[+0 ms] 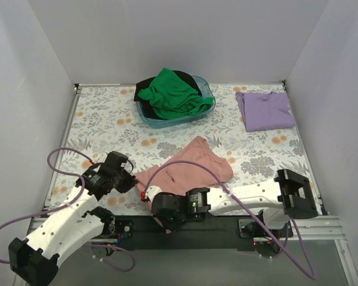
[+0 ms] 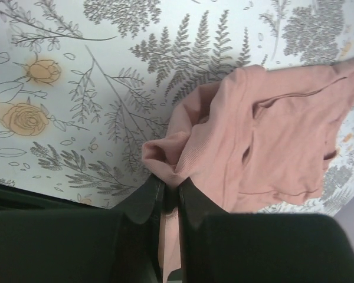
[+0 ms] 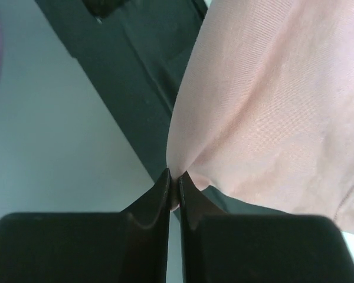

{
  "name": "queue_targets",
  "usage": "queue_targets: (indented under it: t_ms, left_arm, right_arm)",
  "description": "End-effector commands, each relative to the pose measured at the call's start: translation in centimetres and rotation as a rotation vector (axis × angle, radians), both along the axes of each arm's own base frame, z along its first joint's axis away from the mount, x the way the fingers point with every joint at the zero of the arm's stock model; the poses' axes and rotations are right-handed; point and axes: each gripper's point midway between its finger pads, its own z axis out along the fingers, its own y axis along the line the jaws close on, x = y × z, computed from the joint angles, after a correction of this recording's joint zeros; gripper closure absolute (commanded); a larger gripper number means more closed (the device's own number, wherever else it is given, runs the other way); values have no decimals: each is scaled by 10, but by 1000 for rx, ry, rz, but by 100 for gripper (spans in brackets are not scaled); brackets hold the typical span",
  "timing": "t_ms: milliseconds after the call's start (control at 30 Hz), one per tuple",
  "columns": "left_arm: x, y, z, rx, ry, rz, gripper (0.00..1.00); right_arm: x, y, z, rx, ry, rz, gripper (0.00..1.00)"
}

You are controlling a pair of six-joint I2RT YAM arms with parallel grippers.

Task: Fold and stack the t-shirts
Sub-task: Fold the tshirt

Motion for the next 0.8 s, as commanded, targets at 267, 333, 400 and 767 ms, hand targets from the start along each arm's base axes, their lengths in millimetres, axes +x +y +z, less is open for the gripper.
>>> queue_targets:
  t_ms: [267, 333, 400, 767]
  left_arm:
    - [96, -71, 73, -82, -181, -125, 100]
    - [110, -90, 83, -108, -224, -157, 100]
    - [125, -105, 86, -109, -229, -176, 100]
    - [188, -199, 90, -117, -265, -319, 100]
  right_arm:
    - [86, -69, 34, 51, -2, -332, 99]
    - [103, -94, 31, 24, -29, -400, 99]
    - [125, -111, 36, 45, -40, -482, 99]
    - [186, -190, 36, 19, -69, -735, 99]
